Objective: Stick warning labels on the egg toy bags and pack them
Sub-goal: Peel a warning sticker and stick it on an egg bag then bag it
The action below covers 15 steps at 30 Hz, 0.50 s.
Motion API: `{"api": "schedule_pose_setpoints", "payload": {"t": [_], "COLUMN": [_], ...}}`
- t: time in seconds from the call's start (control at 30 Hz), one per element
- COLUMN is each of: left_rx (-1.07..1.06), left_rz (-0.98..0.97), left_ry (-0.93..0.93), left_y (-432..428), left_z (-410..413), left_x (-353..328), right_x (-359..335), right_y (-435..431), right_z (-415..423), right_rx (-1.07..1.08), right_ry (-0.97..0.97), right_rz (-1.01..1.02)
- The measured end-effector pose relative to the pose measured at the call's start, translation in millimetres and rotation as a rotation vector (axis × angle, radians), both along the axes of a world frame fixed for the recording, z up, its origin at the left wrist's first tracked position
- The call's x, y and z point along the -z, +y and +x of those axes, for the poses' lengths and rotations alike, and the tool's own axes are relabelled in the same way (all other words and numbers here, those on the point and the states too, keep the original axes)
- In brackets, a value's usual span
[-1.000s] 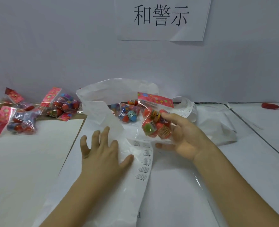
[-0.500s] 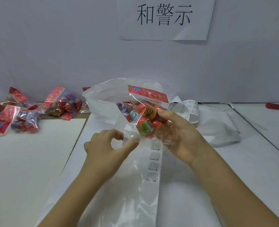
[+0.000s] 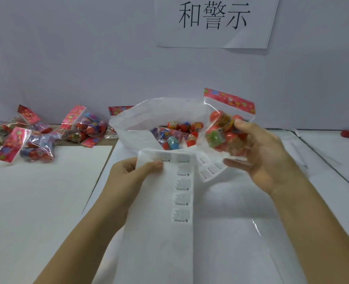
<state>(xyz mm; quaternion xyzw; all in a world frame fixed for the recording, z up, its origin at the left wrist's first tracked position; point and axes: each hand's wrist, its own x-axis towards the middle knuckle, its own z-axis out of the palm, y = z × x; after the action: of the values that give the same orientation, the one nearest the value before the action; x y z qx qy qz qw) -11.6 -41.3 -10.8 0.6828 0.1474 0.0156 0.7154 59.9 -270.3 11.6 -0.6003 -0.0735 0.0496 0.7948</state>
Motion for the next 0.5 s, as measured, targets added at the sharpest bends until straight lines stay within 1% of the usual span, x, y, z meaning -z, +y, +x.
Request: {"api": "schedule_pose_setpoints", "payload": {"t": [0.03,0.1,0.17,0.2,0.27,0.37,0.4,0.43,0.47,0.5], "left_rx": [-0.065,-0.168,-0.240,-0.265,-0.283,-0.259,-0.253,-0.249,-0.243,-0.235], "left_rz": [-0.011,-0.060,-0.102,-0.114,-0.115,-0.034,0.013,0.062,0.106,0.138], "left_ry": [-0.009,-0.036,-0.057,-0.067,-0.092,-0.149,-0.173,-0.194,-0.212,-0.227], "left_y": [2,6,9,9,9,5,3,1,-1,-3], "left_z": [2,4,6,6,6,4,4,3,3,2], "left_x": [0,0,0,1,2,4,6,7,9,10], "right_x": [0,1,6,8,14,19,17,15,12,9], "right_y": [-12,-34,-48,-49,-42,-32,-32,-31,-28,-22], "right_z": [3,7,8,7,5,10,11,10,9,5], "right_rx": [-0.017,-0.209,-0.448,-0.517,-0.548,-0.417,-0.337,-0.233,-0.102,0.047], "right_ry": [-0.023,-0.024,0.057,0.109,0.179,0.147,0.088,-0.015,-0.160,-0.319], "right_rz": [-0.112,-0.345,-0.579,-0.711,-0.954,-1.225,-1.295,-1.327,-1.287,-1.149]}}
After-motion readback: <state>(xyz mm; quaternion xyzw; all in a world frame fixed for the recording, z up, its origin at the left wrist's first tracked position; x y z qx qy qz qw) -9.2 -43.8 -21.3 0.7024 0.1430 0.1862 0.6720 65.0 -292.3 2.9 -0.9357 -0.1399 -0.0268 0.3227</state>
